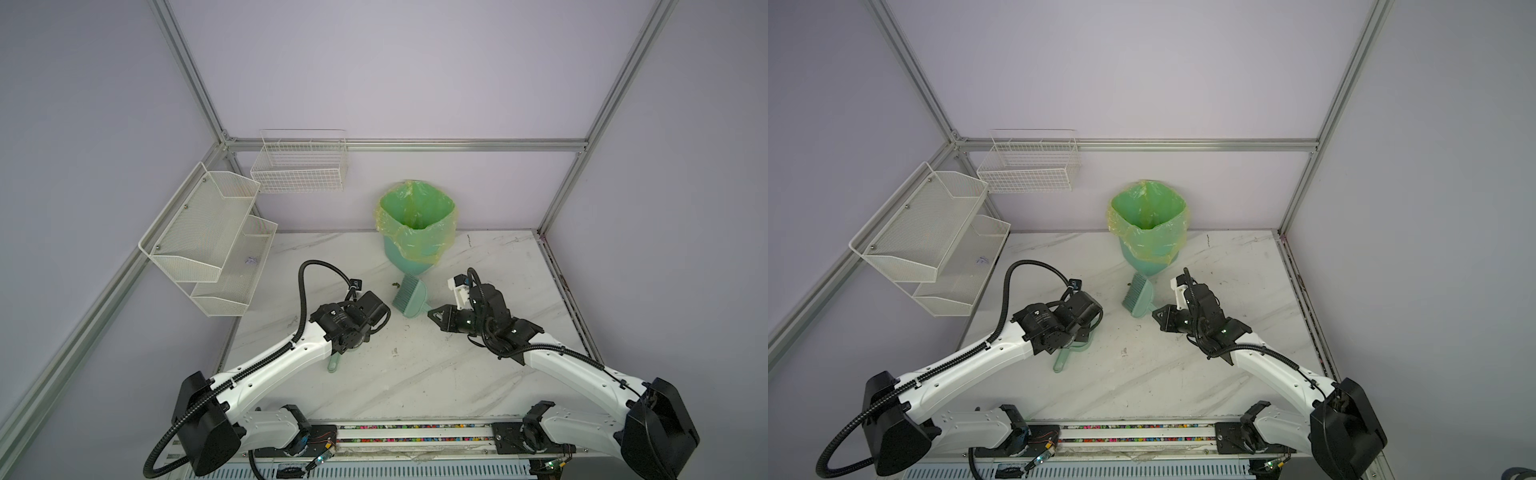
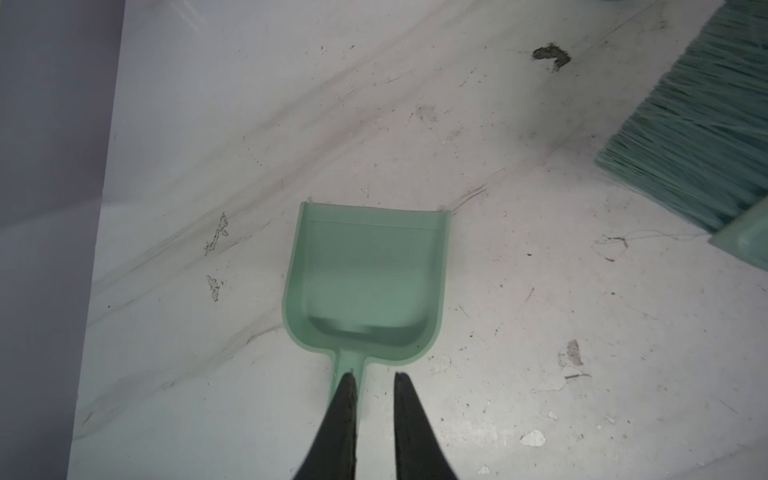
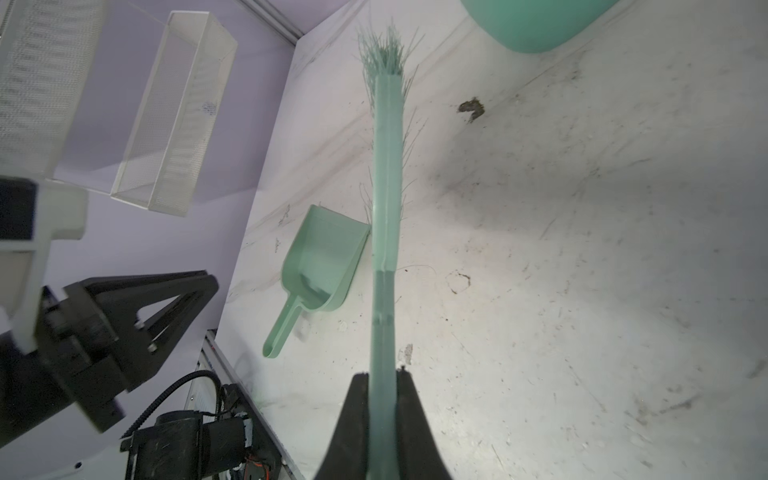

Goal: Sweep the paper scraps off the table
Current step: 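Lower the empty dustpan back onto the table with the left gripper, then lay the brush onto the dustpan with the right gripper and release it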

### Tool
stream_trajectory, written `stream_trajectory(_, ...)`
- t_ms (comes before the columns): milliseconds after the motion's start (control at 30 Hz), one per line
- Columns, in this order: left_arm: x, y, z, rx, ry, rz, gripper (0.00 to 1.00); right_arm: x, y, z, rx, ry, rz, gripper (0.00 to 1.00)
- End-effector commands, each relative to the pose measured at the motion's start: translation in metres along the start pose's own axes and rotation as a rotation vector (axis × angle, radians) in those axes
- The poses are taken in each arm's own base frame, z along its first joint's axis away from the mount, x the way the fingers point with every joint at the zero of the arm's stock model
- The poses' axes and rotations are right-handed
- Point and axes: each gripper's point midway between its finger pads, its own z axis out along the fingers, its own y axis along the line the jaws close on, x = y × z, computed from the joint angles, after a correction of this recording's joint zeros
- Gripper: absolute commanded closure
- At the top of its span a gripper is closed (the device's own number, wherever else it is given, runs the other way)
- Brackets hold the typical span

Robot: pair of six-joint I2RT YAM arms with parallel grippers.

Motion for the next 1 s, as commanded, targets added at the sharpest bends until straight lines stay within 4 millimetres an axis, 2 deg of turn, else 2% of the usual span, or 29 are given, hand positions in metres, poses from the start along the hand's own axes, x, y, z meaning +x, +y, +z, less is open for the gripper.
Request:
stream_trajectory(0, 0.006, 0.011, 0.011, 0.008, 0.033, -0.113, 0.81, -0.008, 0.04, 0.009, -0.14, -0.021, -0.024, 1.0)
stream_trajectory(133, -0.003, 0.034, 0.01, 0.005, 0.003, -0.207, 0.7, 0.008, 0.053, 0.032, -0.177, 0.019, -0.032, 1.0)
stream_trajectory(200, -0.006, 0.046, 0.011, 0.006, 0.002, -0.249, 0.65, 0.016, 0.065, 0.041, -0.214, 0.036, -0.041, 1.0)
stream_trajectory(233, -0.007, 0.051, 0.013, 0.009, 0.006, -0.263, 0.61, 0.025, 0.067, 0.052, -0.22, 0.061, -0.038, 1.0)
stream_trajectory(433, -0.005, 0.075, 0.023, -0.031, 0.046, -0.317, 0.46, 0.052, 0.091, 0.089, -0.302, 0.134, -0.035, 1.0)
stream_trajectory(567, 0.001, 0.08, 0.031, -0.029, 0.063, -0.347, 0.34, 0.064, 0.086, 0.109, -0.326, 0.171, -0.019, 1.0)
stream_trajectory(800, 0.006, 0.08, 0.041, -0.01, 0.062, -0.373, 0.27, 0.084, 0.067, 0.14, -0.299, 0.251, 0.024, 1.0)
stream_trajectory(967, 0.003, 0.082, 0.04, -0.009, 0.038, -0.373, 0.19, 0.089, 0.058, 0.154, -0.267, 0.276, 0.045, 0.68)
